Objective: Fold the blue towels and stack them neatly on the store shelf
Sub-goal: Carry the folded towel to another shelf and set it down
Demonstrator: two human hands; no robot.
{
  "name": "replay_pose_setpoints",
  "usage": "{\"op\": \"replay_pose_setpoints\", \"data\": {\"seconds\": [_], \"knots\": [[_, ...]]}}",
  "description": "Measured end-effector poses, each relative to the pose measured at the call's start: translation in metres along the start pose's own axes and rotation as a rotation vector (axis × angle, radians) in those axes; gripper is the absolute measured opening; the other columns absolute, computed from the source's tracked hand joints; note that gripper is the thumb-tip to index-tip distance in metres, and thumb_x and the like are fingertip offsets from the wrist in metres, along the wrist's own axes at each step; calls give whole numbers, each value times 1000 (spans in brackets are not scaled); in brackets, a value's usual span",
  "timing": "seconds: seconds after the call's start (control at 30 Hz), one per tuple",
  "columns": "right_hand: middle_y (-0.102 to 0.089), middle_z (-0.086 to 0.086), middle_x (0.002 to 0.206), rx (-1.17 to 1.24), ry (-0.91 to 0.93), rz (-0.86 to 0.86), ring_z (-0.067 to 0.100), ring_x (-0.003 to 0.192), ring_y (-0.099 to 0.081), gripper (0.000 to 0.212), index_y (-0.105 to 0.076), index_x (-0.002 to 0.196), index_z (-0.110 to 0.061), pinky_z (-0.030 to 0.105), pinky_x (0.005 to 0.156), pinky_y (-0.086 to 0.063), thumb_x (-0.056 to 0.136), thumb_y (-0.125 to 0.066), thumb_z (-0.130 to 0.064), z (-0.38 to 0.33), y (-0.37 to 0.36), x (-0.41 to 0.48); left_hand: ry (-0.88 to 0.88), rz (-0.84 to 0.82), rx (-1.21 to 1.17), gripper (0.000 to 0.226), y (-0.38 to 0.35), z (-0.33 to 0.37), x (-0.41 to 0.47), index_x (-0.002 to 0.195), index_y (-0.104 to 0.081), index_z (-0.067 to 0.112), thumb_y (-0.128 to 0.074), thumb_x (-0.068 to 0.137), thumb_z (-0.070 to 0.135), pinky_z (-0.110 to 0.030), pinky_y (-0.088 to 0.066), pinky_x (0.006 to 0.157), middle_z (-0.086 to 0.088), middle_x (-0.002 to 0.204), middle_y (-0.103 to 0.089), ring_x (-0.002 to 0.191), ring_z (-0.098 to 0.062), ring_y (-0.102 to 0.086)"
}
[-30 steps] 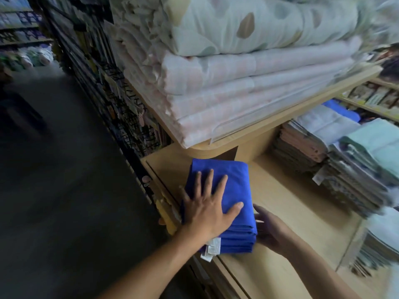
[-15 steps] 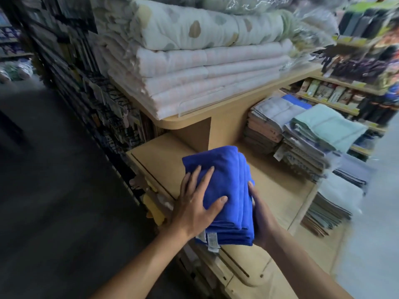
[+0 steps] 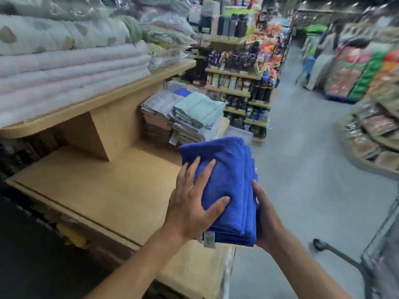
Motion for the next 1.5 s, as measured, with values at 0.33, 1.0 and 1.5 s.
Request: {"op": "replay_pose_setpoints", "data": {"seconds": [0.33,1.0,1.5], "knots": [[-60,17,142,19,48,57,36,130,-58,63,-66,134,-19,47,98,-54,88,-69,-62,-168,227,0,-31,-107,-107,82,-217,144,121,156,-14,50,-38,83,80,-48,-19,125,15,167,-5,155,-13,2],[-53,17,149,-5,-74,36,38,138,-51,61,-60,141,-21,52,110,-44,94,-62,-61,-396,452,277,72,-96,-117,79,-472,133,446,155,-13,49,-36,85,77,-31,-11,121,19,166,-4,154,-8,3],[-57,16,145,-96,-125,-118,35,134,-55,60,-64,136,-18,50,105,-50,93,-63,-59,-595,487,605,228,70,-14,80,-567,32,769,154,-12,50,-32,83,82,-49,-31,118,16,166,-6,155,-16,-2]]}}
Point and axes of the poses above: each hand's wrist, its own x-axis towards the middle knuckle, its own y-axis out of the back of the hand, z = x × y, the point moved 7 cm from there along x, towards the middle knuckle
